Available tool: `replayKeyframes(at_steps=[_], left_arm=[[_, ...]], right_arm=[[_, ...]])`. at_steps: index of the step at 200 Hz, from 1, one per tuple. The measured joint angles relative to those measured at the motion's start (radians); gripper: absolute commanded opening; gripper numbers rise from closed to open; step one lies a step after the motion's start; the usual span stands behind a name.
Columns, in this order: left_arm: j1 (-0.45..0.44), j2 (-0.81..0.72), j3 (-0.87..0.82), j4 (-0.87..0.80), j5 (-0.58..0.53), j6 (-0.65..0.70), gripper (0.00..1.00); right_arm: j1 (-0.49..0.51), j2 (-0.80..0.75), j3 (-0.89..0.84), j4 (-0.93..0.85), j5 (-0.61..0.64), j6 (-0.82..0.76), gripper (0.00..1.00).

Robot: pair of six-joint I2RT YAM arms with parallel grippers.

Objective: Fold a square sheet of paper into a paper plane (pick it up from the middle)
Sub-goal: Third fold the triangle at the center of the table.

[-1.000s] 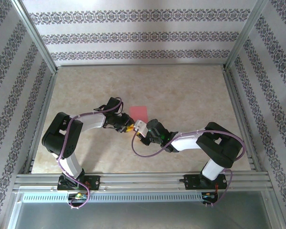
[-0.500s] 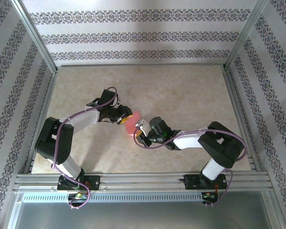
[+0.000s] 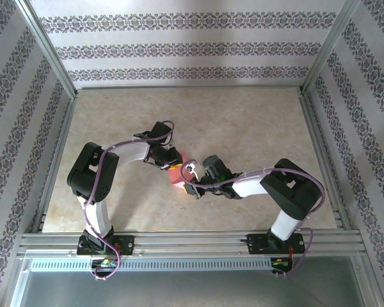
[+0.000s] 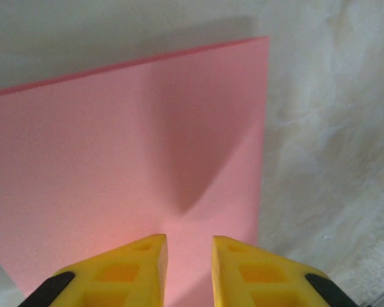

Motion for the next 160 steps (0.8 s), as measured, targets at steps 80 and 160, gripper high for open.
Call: replayKeyframes(at_steps=[80, 160], left_arm=[[-0.014, 0.07, 0.086, -0.1, -0.034, 0.089, 0.16], [-0.019, 0.106, 0.142, -0.154, -0.041, 0.148, 0.13]], right_arm=[[-0.043, 0.005, 0.019, -0.012, 0.01, 0.085, 0.04], [-0.045, 0.004, 0.073, -0.126, 0.119, 0.084, 0.03]])
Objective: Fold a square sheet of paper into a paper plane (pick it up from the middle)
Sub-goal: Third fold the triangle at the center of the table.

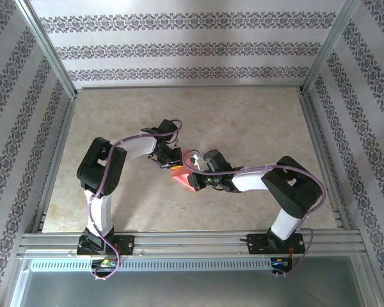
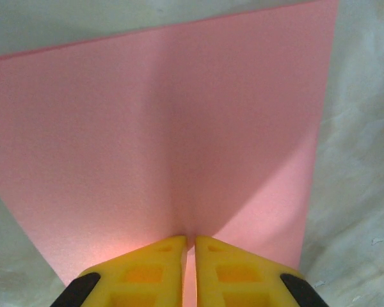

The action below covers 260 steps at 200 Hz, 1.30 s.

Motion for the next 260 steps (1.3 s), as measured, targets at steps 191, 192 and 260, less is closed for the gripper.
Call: replayKeyframes(at_steps=[191, 192, 260], left_arm=[[-0.006, 0.016, 0.021, -0.017, 0.0, 0.042, 0.11], [-0.006, 0.016, 0.021, -0.017, 0.0, 0.042, 0.11], [-0.007, 0.017, 0.026, -0.021, 0.0, 0.042, 0.11]], right_arm=[[0.0, -0.002, 0.054, -0.103, 0.097, -0.003, 0.03], [0.0, -0.002, 0.055, -0.104, 0.097, -0.003, 0.03], [0.0, 0.007, 0.067, -0.131, 0.113, -0.003, 0.03]])
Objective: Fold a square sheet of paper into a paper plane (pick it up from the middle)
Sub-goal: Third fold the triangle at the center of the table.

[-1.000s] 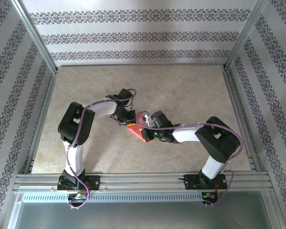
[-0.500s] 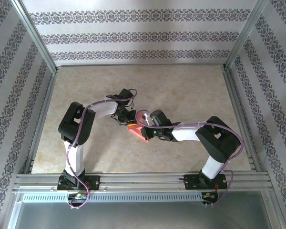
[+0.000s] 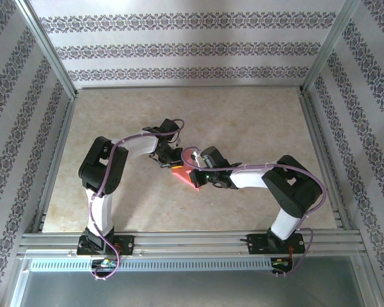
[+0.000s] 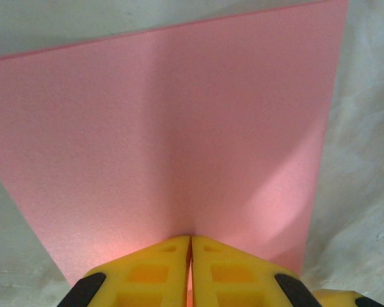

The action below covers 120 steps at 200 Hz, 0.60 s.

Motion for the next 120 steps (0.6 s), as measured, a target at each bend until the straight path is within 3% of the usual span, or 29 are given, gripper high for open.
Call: replayKeyframes(at_steps=[120], left_arm=[[-0.005, 0.002, 0.047, -0.029, -0.02, 0.0, 0.16]], right_arm=[[0.0, 0.018, 0.016, -0.024, 0.009, 0.0, 0.03]])
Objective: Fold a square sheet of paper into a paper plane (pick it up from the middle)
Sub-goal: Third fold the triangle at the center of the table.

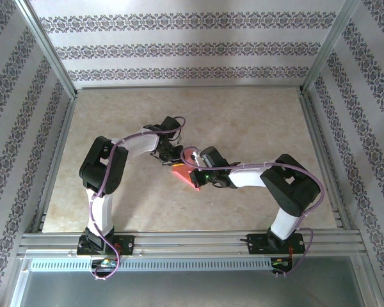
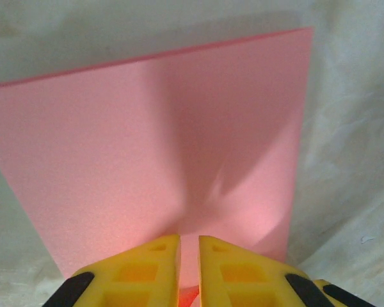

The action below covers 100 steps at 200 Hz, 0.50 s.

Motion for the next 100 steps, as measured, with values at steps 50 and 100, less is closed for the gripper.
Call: replayKeyframes(at_steps=[50, 100], left_arm=[[0.004, -0.002, 0.001, -0.001, -0.038, -0.006, 0.15], [0.008, 0.013, 0.001, -0.005, -0.07, -0.008, 0.11]], right_arm=[[0.0, 0.0, 0.0, 0.0, 0.0, 0.0, 0.03], [-0.006, 0.0, 0.0, 0.0, -0.004, 0.0, 0.02]])
